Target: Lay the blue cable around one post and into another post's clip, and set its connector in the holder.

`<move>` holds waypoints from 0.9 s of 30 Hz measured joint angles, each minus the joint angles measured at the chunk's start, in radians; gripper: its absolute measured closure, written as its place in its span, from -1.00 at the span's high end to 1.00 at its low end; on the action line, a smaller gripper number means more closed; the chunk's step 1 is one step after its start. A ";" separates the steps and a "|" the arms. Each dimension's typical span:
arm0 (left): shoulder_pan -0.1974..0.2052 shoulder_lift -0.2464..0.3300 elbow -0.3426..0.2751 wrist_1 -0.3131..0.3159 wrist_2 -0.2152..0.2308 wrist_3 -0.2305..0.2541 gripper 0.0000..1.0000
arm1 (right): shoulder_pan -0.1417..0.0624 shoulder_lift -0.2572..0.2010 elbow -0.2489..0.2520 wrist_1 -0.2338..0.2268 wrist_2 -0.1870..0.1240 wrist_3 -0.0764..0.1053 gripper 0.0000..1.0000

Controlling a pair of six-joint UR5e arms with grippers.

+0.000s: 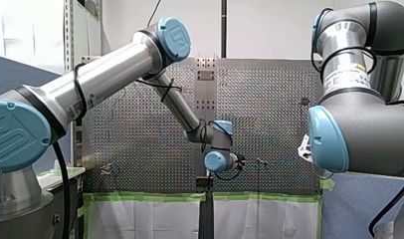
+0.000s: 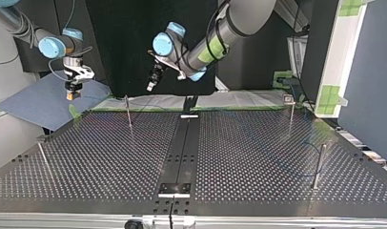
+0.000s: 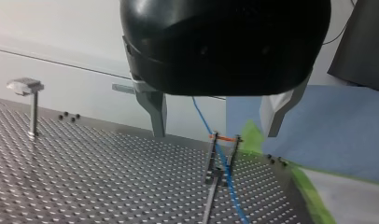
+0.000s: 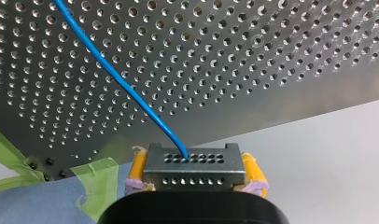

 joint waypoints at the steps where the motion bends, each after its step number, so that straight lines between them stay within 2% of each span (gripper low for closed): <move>1: 0.001 0.008 -0.009 0.008 -0.001 0.003 1.00 | 0.000 0.000 0.000 0.000 0.000 0.000 -1.00; 6: 0.008 0.057 -0.057 0.052 -0.007 0.001 1.00 | 0.005 0.000 0.000 0.005 -0.017 0.002 -1.00; 13: 0.020 0.115 -0.116 0.070 -0.018 -0.024 1.00 | 0.009 0.000 0.000 0.014 -0.039 0.007 -1.00; 27: 0.119 0.235 -0.236 0.089 0.031 -0.072 1.00 | 0.012 0.000 0.000 0.016 -0.053 0.020 -1.00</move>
